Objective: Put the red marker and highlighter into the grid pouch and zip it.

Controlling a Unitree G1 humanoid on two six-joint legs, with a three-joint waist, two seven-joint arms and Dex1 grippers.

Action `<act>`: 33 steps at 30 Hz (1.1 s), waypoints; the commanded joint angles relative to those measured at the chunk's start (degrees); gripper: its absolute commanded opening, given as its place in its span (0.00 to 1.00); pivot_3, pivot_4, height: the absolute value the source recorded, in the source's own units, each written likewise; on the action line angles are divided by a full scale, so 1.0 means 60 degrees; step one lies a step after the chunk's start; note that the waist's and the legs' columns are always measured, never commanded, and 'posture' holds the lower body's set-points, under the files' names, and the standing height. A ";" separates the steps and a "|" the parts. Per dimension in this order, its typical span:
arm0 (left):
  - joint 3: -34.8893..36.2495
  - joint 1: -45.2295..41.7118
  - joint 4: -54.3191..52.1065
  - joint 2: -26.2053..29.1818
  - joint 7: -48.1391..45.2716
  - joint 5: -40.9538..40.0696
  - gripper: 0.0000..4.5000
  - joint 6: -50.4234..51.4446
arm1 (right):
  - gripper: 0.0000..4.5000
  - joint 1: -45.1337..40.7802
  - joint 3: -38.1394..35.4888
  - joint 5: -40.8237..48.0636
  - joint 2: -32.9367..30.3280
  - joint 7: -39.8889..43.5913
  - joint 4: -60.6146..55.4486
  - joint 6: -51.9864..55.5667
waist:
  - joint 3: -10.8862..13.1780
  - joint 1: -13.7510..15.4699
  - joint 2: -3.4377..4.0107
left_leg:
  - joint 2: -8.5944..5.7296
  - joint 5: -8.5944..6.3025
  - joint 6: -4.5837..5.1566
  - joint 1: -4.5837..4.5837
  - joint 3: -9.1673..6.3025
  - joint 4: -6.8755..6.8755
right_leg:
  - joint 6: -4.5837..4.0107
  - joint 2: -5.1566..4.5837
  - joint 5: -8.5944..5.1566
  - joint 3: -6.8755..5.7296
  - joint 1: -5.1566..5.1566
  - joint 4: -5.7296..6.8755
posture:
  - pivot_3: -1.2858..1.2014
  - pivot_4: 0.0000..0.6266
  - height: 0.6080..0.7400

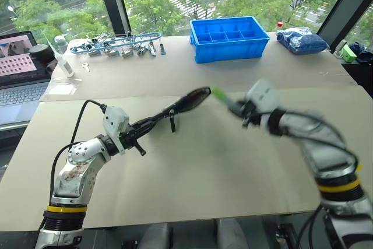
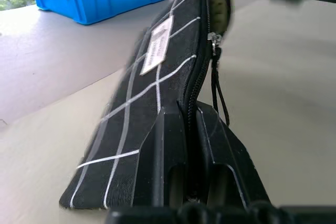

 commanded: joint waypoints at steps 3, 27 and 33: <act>0.0118 -0.0145 -0.0265 0.0013 -0.0012 -0.0084 0.00 -0.0096 | 0.22 -0.0060 0.0323 -0.0139 -0.0733 0.1506 -0.0426 -0.1752 | 0.0000 -0.0015 0.0000 | -0.0008 0.0003 -0.0007 -0.0019 0.0010 0.0006 | 0.0011 -0.0011 0.0007 0.0000 0.0005 -0.0049 | 0.52 0.24 1.00; 0.0079 -0.0211 -0.0284 -0.0005 -0.0026 -0.0095 0.00 -0.0058 | 0.22 0.0227 0.2593 -0.4657 -0.0450 0.0915 0.0277 -0.4238 | 0.0000 -0.0022 0.0000 | -0.0013 0.0006 -0.0013 -0.0024 0.0017 0.0005 | 0.0022 -0.0016 0.0018 0.0009 0.0000 -0.0061 | 0.52 0.24 1.00; 0.0022 -0.0263 -0.0215 -0.0047 -0.0059 -0.0065 0.00 -0.0106 | 0.22 -0.0018 0.2829 -0.5131 -0.0165 0.0909 0.0539 -0.4067 | 0.0000 -0.0027 0.0000 | -0.0013 0.0006 -0.0013 -0.0023 0.0017 0.0006 | 0.0021 -0.0016 0.0018 0.0009 0.0002 -0.0061 | 0.52 0.24 1.00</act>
